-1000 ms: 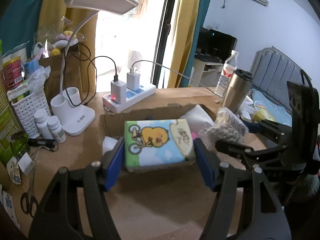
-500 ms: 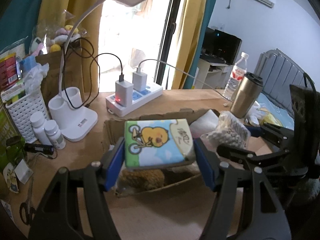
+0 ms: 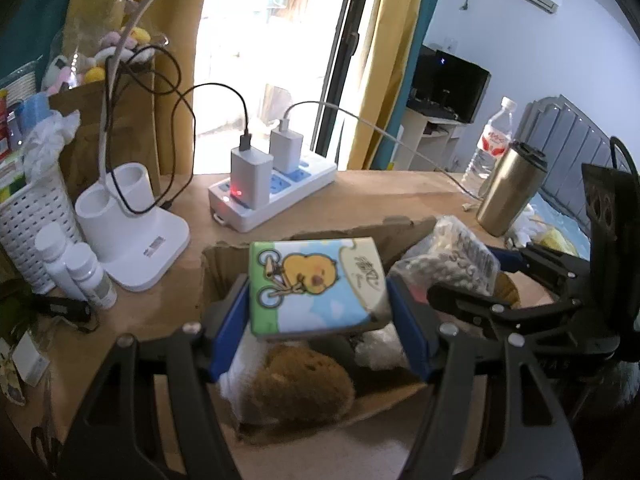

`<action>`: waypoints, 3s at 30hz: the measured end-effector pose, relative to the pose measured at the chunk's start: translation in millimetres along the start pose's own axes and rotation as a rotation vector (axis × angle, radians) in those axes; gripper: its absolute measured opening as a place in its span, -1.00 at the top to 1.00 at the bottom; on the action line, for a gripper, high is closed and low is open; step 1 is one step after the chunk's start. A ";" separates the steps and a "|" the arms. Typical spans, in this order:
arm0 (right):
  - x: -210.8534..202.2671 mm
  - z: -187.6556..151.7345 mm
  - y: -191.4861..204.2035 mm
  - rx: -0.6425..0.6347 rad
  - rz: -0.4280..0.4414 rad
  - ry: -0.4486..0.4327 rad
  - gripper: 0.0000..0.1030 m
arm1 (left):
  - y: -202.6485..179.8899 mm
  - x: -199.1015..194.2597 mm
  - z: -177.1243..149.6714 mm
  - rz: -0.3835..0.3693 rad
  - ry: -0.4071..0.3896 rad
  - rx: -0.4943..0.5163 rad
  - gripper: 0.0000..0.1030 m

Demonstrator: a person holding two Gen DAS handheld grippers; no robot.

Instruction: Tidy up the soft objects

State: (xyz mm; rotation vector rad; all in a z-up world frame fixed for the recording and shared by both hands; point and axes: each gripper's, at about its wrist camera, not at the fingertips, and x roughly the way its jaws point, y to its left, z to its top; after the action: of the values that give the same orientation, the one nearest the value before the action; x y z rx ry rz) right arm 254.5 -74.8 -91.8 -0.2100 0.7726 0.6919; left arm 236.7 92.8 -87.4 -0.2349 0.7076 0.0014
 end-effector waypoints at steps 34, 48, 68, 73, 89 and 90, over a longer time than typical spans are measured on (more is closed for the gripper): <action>12.1 -1.0 -6.2 0.060 0.014 -0.001 -0.72 | 5.0 16.1 1.3 0.039 0.037 -0.017 -0.53; -22.8 -5.9 3.0 0.050 -0.011 -0.051 -0.72 | -7.5 -21.3 -1.9 0.034 -0.019 0.003 -0.53; -82.0 -24.1 20.1 0.037 -0.048 -0.122 -0.72 | -27.1 -83.6 -18.3 0.026 -0.102 0.023 -0.54; -99.2 -29.6 25.7 0.029 -0.063 -0.144 -0.72 | -33.4 -99.6 -23.6 0.021 -0.125 0.031 -0.54; -153.5 -41.7 48.6 -0.007 -0.099 -0.231 -0.72 | -49.1 -156.0 -36.9 0.012 -0.219 0.055 -0.56; -156.6 -42.0 49.7 -0.009 -0.101 -0.237 -0.72 | -50.3 -159.7 -37.4 0.011 -0.226 0.057 -0.56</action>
State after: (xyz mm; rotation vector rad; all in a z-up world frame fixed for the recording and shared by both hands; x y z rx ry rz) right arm 118.6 -132.1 -8.0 -0.1702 0.5284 0.6116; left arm 95.1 48.2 -1.2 -0.1727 0.4836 0.0184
